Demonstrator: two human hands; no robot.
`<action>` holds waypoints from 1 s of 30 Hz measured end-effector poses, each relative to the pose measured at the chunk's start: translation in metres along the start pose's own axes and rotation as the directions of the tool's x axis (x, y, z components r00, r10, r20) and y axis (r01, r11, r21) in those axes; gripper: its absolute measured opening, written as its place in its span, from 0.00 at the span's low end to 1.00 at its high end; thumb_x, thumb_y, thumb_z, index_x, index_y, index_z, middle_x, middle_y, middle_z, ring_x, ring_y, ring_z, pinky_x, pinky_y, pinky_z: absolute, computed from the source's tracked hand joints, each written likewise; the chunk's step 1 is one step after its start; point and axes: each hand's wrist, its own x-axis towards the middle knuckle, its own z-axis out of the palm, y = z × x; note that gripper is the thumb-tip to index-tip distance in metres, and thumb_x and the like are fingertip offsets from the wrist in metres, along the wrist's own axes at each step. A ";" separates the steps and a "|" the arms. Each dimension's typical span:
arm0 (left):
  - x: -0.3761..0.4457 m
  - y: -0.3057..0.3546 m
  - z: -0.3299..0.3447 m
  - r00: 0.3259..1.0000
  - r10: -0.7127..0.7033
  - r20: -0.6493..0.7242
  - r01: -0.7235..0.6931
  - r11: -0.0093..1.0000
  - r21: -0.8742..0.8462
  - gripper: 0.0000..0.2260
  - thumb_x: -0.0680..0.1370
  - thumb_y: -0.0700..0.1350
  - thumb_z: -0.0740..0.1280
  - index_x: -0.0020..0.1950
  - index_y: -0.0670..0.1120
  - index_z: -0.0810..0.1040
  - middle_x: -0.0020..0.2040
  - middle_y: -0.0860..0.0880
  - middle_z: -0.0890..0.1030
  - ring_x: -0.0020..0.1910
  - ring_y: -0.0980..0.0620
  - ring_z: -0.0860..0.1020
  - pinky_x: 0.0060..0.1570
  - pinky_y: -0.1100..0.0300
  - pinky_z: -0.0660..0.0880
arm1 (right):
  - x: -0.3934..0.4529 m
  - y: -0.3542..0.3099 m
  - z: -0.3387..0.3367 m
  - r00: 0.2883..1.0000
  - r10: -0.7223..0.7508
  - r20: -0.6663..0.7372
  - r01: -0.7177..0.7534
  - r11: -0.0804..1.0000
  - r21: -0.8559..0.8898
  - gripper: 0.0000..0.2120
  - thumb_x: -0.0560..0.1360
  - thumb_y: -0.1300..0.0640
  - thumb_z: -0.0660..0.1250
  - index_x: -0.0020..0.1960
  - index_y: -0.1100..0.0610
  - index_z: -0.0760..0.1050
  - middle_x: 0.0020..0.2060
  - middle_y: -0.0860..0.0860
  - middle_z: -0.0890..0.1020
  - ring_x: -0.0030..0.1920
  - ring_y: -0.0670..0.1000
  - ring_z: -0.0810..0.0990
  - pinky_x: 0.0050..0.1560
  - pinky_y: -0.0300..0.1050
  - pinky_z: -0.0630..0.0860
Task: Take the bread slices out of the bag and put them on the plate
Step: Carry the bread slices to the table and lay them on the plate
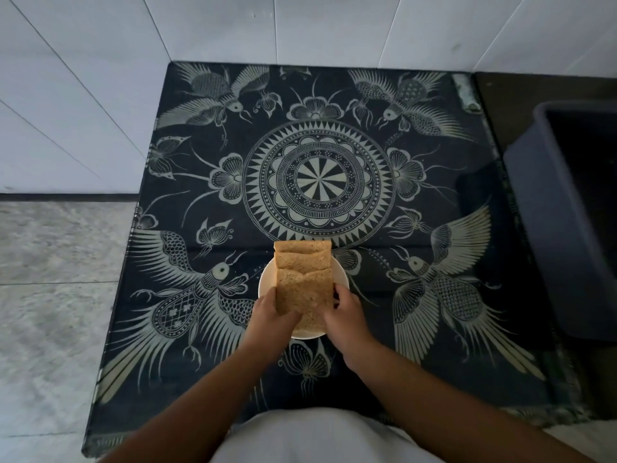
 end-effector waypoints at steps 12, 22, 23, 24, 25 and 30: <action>-0.005 -0.015 0.002 0.998 0.058 -0.018 -0.058 0.998 0.005 0.21 0.75 0.44 0.69 0.68 0.47 0.71 0.51 0.56 0.78 0.48 0.60 0.77 0.37 0.70 0.72 | -0.005 0.009 -0.004 0.999 -0.036 0.020 0.037 0.999 -0.028 0.20 0.74 0.53 0.70 0.65 0.51 0.73 0.58 0.52 0.75 0.52 0.49 0.78 0.49 0.49 0.80; -0.007 -0.016 0.000 0.999 0.025 0.029 -0.027 0.998 0.055 0.35 0.71 0.51 0.67 0.76 0.45 0.60 0.62 0.48 0.70 0.59 0.47 0.73 0.59 0.46 0.75 | -0.007 0.019 -0.005 0.996 -0.053 0.067 0.056 0.997 -0.055 0.22 0.75 0.54 0.69 0.68 0.51 0.72 0.62 0.55 0.73 0.57 0.52 0.77 0.58 0.55 0.79; -0.006 -0.017 0.000 0.999 0.029 0.036 -0.031 0.998 0.048 0.35 0.71 0.50 0.68 0.77 0.46 0.60 0.62 0.48 0.71 0.59 0.47 0.74 0.60 0.45 0.75 | -0.007 0.020 -0.005 0.996 -0.055 0.065 0.059 0.996 -0.065 0.22 0.75 0.54 0.69 0.68 0.51 0.72 0.62 0.54 0.72 0.57 0.51 0.77 0.57 0.53 0.79; -0.005 -0.017 -0.001 0.999 0.032 0.044 -0.034 0.998 0.045 0.35 0.71 0.50 0.68 0.77 0.45 0.60 0.63 0.47 0.71 0.60 0.46 0.74 0.60 0.45 0.75 | -0.006 0.021 -0.006 0.996 -0.058 0.062 0.063 0.994 -0.085 0.22 0.75 0.54 0.69 0.68 0.51 0.71 0.61 0.53 0.71 0.56 0.50 0.76 0.55 0.50 0.78; -0.005 -0.018 -0.002 0.998 0.034 0.053 -0.036 0.999 0.039 0.36 0.71 0.49 0.68 0.77 0.45 0.60 0.63 0.46 0.71 0.60 0.46 0.74 0.61 0.44 0.75 | -0.006 0.021 -0.006 0.996 -0.059 0.060 0.066 0.992 -0.104 0.23 0.75 0.54 0.68 0.69 0.50 0.71 0.61 0.53 0.70 0.54 0.49 0.75 0.52 0.46 0.77; -0.002 -0.024 -0.002 0.999 0.031 0.044 -0.032 0.999 0.027 0.34 0.73 0.48 0.69 0.76 0.44 0.62 0.64 0.44 0.69 0.56 0.49 0.75 0.50 0.56 0.77 | -0.006 0.025 -0.004 0.996 -0.066 0.060 0.075 0.985 -0.158 0.23 0.74 0.55 0.66 0.69 0.49 0.68 0.59 0.51 0.65 0.46 0.40 0.70 0.39 0.30 0.66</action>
